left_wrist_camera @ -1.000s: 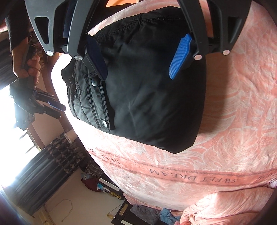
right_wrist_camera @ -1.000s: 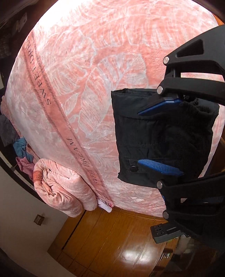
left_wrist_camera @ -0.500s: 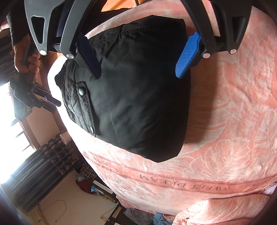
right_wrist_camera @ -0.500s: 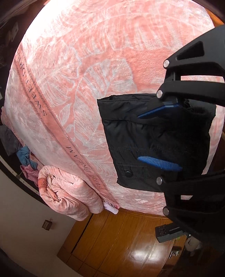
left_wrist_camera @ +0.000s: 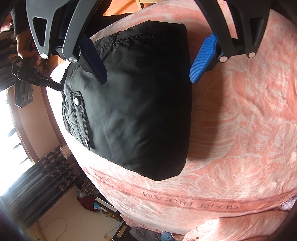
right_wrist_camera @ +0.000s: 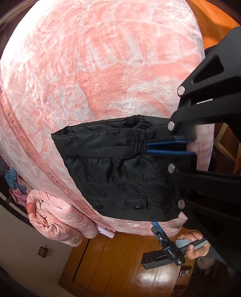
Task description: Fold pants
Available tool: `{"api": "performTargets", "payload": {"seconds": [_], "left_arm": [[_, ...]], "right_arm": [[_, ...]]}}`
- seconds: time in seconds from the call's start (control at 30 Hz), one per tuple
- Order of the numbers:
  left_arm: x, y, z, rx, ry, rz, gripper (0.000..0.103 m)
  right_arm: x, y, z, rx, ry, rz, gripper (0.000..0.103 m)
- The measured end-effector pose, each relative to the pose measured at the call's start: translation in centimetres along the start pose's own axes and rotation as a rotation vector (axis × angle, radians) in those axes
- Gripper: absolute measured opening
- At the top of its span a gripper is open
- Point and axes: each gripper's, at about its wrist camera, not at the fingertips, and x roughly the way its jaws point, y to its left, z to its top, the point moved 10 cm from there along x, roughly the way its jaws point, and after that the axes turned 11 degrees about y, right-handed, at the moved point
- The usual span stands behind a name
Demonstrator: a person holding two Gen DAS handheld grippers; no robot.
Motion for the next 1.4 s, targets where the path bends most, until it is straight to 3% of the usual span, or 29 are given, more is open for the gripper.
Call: {"api": "performTargets", "payload": {"seconds": [0.03,0.07,0.1,0.13,0.27,0.37,0.83,0.9,1.0,1.07,1.27,1.4], "left_arm": [[-0.7,0.2,0.1,0.022,-0.017,0.052,0.091],[-1.4,0.3,0.3,0.048,-0.034,0.099,0.091],[-2.1,0.2,0.5,0.074,-0.045,0.132,0.091],[-2.6,0.1,0.7,0.096,-0.054,0.148,0.091],[-4.5,-0.8,1.6,0.198,-0.099,0.218,0.093],[-4.8,-1.3,2.3,0.247,-0.097,0.227,0.094],[-0.5,2.2,4.4,0.142,0.074,-0.019,0.096],[0.4,2.7,4.5,0.11,0.111,-0.114,0.096],[1.9,3.8,4.5,-0.01,0.173,-0.384,0.097],[3.3,4.9,4.5,-0.084,0.222,-0.511,0.097],[5.8,3.9,3.7,-0.068,0.305,-0.673,0.097],[7.0,1.8,3.4,-0.066,0.325,-0.73,0.099]], "right_arm": [[-0.6,-0.1,0.1,-0.001,-0.004,-0.003,0.032],[-1.2,-0.2,0.2,0.0,-0.011,-0.018,0.044],[-1.8,-0.7,0.5,0.009,-0.024,-0.059,0.077],[-2.4,-1.2,1.0,0.014,-0.041,-0.085,0.084],[-2.4,-2.5,2.2,0.064,0.002,-0.034,0.089],[-1.5,-3.2,2.9,0.097,0.047,-0.005,0.091],[4.9,-2.4,5.5,0.125,0.207,0.14,0.101],[5.1,-2.3,5.6,0.122,0.213,0.169,0.101],[4.6,-2.4,5.6,0.139,0.212,0.231,0.101],[3.9,-2.6,5.6,0.148,0.21,0.27,0.1],[3.1,-2.9,4.9,0.128,0.225,0.338,0.1],[3.8,-2.2,4.7,0.1,0.251,0.358,0.101]]}}
